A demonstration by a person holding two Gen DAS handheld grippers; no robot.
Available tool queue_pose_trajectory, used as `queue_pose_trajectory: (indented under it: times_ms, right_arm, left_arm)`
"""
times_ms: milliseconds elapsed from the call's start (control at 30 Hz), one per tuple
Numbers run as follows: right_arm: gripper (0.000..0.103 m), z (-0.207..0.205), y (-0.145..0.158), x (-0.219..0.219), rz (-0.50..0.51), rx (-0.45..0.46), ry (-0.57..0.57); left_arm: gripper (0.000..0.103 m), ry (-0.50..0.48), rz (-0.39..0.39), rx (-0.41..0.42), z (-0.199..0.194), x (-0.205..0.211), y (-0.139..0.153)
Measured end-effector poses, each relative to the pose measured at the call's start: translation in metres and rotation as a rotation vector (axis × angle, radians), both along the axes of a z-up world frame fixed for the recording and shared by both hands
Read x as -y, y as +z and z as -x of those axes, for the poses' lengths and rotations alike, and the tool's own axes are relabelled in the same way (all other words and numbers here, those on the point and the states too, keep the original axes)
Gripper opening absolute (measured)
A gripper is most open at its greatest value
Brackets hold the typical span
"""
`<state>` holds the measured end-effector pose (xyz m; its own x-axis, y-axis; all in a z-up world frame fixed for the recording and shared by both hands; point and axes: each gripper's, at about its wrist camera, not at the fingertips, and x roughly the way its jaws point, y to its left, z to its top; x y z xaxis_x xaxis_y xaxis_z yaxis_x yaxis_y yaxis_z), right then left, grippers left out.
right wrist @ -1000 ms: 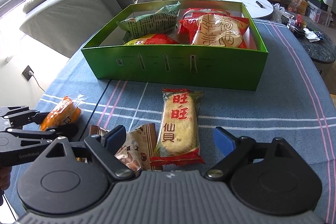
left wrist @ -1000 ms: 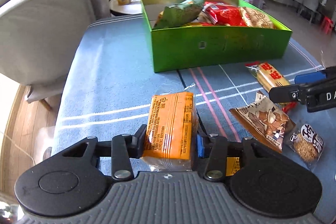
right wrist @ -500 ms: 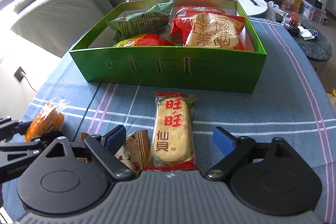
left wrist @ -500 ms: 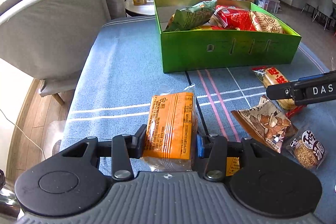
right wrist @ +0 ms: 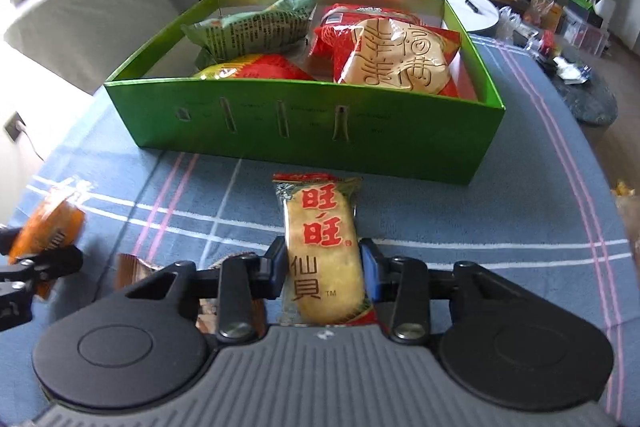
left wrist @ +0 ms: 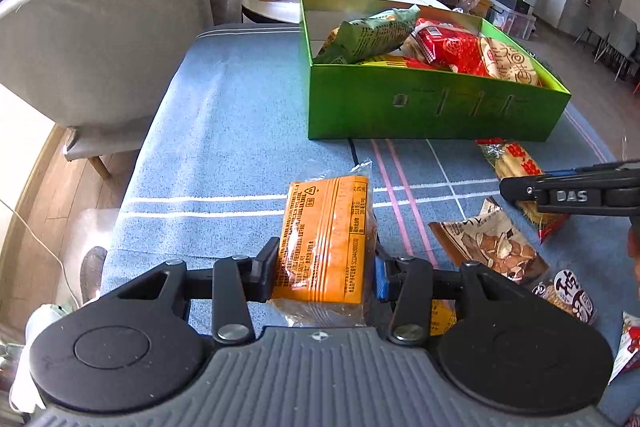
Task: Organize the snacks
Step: 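Carry both packs into the green box and open both grippers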
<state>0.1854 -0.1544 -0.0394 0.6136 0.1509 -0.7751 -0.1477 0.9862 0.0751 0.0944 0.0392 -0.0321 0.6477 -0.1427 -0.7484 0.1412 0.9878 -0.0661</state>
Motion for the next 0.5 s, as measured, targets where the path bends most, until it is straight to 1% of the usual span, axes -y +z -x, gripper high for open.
queue_pose_trajectory:
  times_ms: [67,167,400,500]
  right_arm:
    - [0.077,0.004,0.005,0.006,-0.061,0.014,0.005]
    - [0.077,0.012,0.019,0.009,-0.085,0.068,0.013]
    - [0.077,0.031,0.061,0.003,-0.145,0.185,0.078]
    - [0.077,0.034,0.072,0.0,-0.159,0.223,0.092]
  left_arm:
    - [0.041,0.005,0.008,-0.001,0.0,0.0,0.001]
    - [0.041,0.007,0.019,0.009,0.001,0.0,0.006]
    - [0.041,-0.014,0.023,0.054,0.004,0.009,0.026]
    - [0.041,-0.024,0.026,0.074,0.005,0.013,0.035]
